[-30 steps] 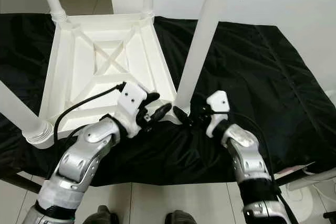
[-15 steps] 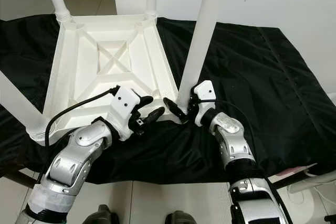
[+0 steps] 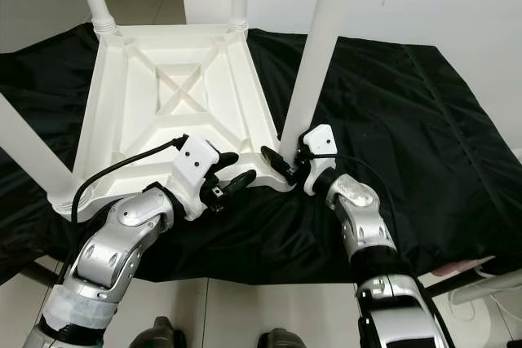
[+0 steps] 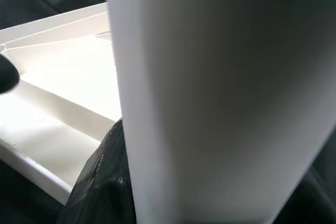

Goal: Building children table

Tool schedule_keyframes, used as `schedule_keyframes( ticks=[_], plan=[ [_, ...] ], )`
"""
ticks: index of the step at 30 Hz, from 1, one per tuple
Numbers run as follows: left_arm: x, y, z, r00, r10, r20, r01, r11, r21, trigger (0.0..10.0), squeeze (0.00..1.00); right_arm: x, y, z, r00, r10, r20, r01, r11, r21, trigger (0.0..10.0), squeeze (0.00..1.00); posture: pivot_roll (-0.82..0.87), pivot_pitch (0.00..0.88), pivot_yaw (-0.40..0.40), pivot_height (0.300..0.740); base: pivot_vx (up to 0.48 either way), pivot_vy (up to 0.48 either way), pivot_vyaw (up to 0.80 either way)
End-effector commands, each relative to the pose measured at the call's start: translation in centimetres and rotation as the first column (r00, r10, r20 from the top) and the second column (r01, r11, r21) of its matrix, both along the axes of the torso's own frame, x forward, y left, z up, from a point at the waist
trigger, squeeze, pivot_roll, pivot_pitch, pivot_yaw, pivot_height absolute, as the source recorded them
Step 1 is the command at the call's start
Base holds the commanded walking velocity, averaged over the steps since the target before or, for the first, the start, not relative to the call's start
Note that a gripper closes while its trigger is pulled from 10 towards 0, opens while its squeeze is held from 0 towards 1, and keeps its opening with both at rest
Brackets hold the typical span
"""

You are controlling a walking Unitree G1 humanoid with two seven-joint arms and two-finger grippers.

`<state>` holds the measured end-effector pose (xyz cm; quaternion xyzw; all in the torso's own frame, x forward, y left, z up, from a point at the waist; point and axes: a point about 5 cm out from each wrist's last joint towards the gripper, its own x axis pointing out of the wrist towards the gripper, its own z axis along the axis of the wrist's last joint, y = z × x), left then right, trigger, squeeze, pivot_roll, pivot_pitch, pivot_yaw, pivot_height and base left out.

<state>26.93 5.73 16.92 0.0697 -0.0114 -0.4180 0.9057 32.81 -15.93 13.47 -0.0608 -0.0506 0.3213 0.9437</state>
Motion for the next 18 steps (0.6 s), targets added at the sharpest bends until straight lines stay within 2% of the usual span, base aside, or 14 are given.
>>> schedule_keyframes(
  ticks=[1,2,4,5,6,8,10,11,12,13,15,16,17,18],
  plan=[
    [0.2,-0.1,0.2,0.999,0.040,0.011,-0.040,0.999,0.001,10.0,0.00,0.0,-1.8,-0.4,0.993,-0.115,-0.018,0.115,0.993,-0.033,6.4,0.00,-0.01,0.033,-0.021,0.740,0.000,0.000,0.00],
    [0.2,-0.2,0.2,0.999,0.041,0.011,-0.041,0.999,0.002,10.0,0.00,-0.3,-2.0,-0.6,0.984,-0.176,-0.034,0.175,0.984,-0.028,10.0,0.00,-0.02,0.035,-0.017,0.740,0.000,0.000,0.00],
    [0.3,-0.4,0.2,0.999,0.041,0.014,-0.041,0.999,0.004,10.0,0.00,-0.9,-1.9,-0.7,0.964,-0.265,-0.028,0.265,0.964,-0.011,10.0,0.00,-0.03,0.037,-0.010,0.740,0.000,0.000,0.00],
    [0.3,-0.4,0.2,0.999,0.041,0.014,-0.041,0.999,0.004,10.0,0.00,-0.9,-1.9,-0.7,0.964,-0.265,-0.028,0.265,0.964,-0.011,10.0,0.00,-0.03,0.037,-0.010,0.740,0.000,0.000,0.00],
    [0.3,-0.5,0.2,0.999,0.038,0.014,-0.038,0.999,0.001,10.0,0.00,-1.5,-1.6,-0.7,0.935,-0.353,-0.027,0.354,0.935,0.011,10.0,0.00,-0.04,0.038,-0.004,0.740,0.000,0.000,0.00],
    [0.3,-0.6,0.2,0.999,0.037,0.013,-0.037,0.999,0.000,10.0,0.00,-1.7,-1.4,-0.7,0.923,-0.385,-0.029,0.385,0.923,0.016,10.0,0.00,-0.04,0.038,-0.004,0.740,0.000,0.000,0.00],
    [0.4,-0.7,0.2,0.999,0.036,0.012,-0.036,0.999,0.000,10.0,0.00,-2.1,-1.2,-0.8,0.858,-0.508,-0.078,0.513,0.855,0.076,10.0,0.00,-0.05,0.039,0.002,0.740,0.000,0.000,0.00],
    [0.4,-0.7,0.2,0.999,0.033,0.011,-0.033,0.999,-0.002,10.0,0.00,-2.4,-1.1,-0.8,0.805,-0.583,-0.111,0.593,0.799,0.102,10.0,0.00,-0.06,0.039,0.004,0.740,0.000,0.000,0.00],
    [0.4,-0.7,0.2,0.999,0.033,0.011,-0.033,0.999,-0.002,10.0,0.00,-2.4,-1.1,-0.8,0.805,-0.583,-0.111,0.593,0.799,0.102,10.0,0.00,-0.06,0.039,0.004,0.740,0.000,0.000,0.00],
    [0.5,-0.8,0.2,0.999,0.031,0.009,-0.031,1.000,-0.004,10.0,0.00,-2.6,-1.0,-0.9,0.764,-0.631,-0.135,0.644,0.756,0.114,10.0,0.00,-0.06,0.040,0.006,0.740,0.000,0.000,0.00],
    [0.5,-1.0,0.2,1.000,0.018,0.008,-0.018,1.000,-0.005,10.0,0.00,-3.0,-1.4,-1.0,0.649,-0.750,-0.124,0.760,0.642,0.098,10.0,0.00,-0.07,0.042,0.009,0.740,0.000,0.000,0.00],
    [0.5,-1.0,0.2,1.000,0.018,0.008,-0.018,1.000,-0.005,10.0,0.00,-3.0,-1.4,-1.0,0.649,-0.750,-0.124,0.760,0.642,0.098,10.0,0.00,-0.07,0.042,0.009,0.740,0.000,0.000,0.00],
    [0.6,-1.1,0.2,1.000,0.014,0.007,-0.014,1.000,-0.005,10.0,0.00,-3.0,-1.5,-1.0,0.610,-0.785,-0.108,0.792,0.604,0.089,10.0,0.00,-0.07,0.042,0.009,0.740,0.000,0.000,0.00],
    [0.6,-1.1,0.2,1.000,0.014,0.007,-0.014,1.000,-0.005,10.0,0.00,-3.0,-1.5,-1.0,0.610,-0.785,-0.108,0.792,0.604,0.089,10.0,0.00,-0.07,0.042,0.009,0.740,0.000,0.000,0.00]
  ],
)
